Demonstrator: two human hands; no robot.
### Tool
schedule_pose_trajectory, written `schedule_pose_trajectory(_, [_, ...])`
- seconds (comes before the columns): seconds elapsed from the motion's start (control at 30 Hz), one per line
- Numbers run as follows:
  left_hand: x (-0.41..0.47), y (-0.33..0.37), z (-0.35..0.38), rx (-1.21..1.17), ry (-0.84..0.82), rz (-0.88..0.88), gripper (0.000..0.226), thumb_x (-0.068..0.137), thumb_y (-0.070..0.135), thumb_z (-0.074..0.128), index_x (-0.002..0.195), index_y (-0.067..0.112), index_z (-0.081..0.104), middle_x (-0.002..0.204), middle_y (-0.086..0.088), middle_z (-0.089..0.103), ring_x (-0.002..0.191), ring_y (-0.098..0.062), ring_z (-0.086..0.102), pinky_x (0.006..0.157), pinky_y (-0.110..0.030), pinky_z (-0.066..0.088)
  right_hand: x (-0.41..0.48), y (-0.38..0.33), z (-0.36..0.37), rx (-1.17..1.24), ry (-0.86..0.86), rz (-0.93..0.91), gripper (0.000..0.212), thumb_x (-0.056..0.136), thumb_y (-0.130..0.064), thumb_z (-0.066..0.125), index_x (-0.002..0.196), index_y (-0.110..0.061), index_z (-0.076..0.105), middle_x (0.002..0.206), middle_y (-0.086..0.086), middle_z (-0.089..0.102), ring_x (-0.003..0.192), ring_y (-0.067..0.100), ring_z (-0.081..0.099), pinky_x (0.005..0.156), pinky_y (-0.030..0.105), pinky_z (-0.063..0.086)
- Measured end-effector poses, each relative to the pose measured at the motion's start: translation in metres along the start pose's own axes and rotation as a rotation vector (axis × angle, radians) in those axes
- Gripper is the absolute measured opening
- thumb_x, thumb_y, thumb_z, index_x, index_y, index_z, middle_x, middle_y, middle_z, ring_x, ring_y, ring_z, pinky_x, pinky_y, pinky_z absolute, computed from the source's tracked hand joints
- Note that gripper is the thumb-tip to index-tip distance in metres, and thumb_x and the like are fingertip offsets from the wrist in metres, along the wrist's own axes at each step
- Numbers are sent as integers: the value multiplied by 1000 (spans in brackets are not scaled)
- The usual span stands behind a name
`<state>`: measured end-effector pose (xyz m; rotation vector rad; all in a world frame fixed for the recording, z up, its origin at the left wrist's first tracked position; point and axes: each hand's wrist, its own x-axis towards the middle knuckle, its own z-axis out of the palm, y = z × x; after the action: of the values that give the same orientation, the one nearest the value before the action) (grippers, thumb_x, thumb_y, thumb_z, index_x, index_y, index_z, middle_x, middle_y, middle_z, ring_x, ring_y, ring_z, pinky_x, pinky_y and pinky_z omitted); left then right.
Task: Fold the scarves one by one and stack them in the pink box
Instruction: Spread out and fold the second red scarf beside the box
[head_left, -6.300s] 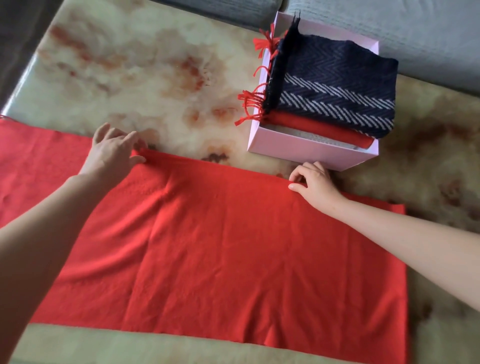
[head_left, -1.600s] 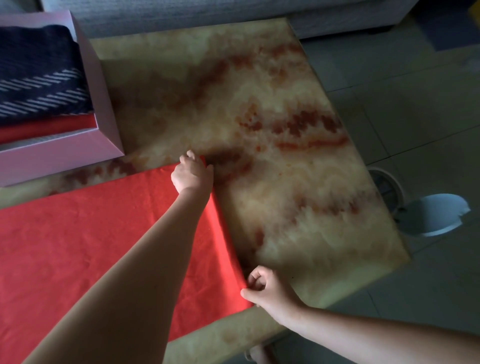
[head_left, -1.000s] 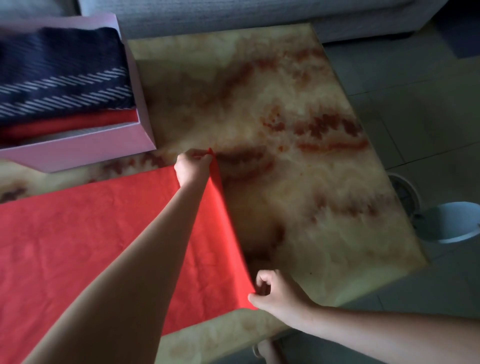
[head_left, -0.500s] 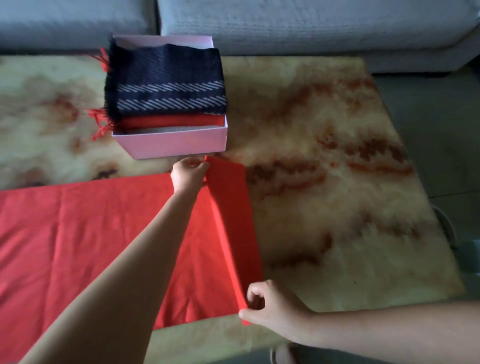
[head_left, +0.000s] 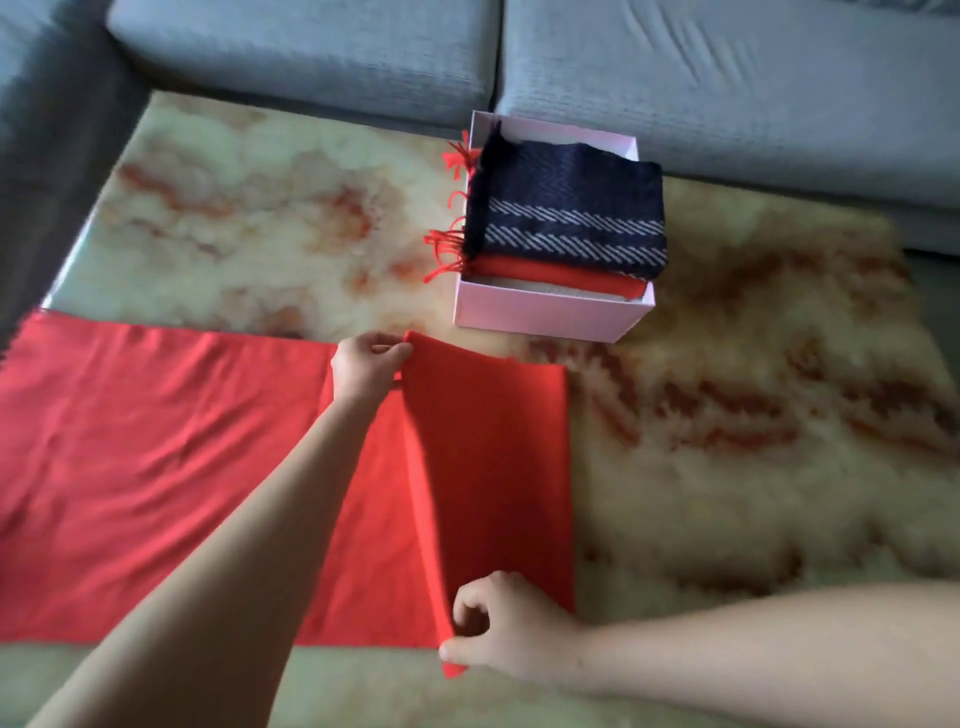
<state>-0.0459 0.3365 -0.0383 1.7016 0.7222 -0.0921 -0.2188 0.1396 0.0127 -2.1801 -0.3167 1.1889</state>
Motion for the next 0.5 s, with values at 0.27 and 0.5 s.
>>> schedule_pose_trajectory(0.27, [33,-25,-80,-10,65,19,9,83,9,67,92,9,68,73,-2,64,60,-10,59,46,-19,53,47,-67,34,-47,-79,-52,33,76,-32,70,53,-27,46,51,-14,52,65,4,55,69,24,46])
schedule_pose_trajectory(0.5, [56,-42,-136,-21,80,46,8,83,9,67,90,12,68,70,3,63,60,-10,58,45,-17,52,81,-115,64,14,-126,-29,32,78,-25,68,53,-25,47,54,-4,54,54,11,58,52,17,41])
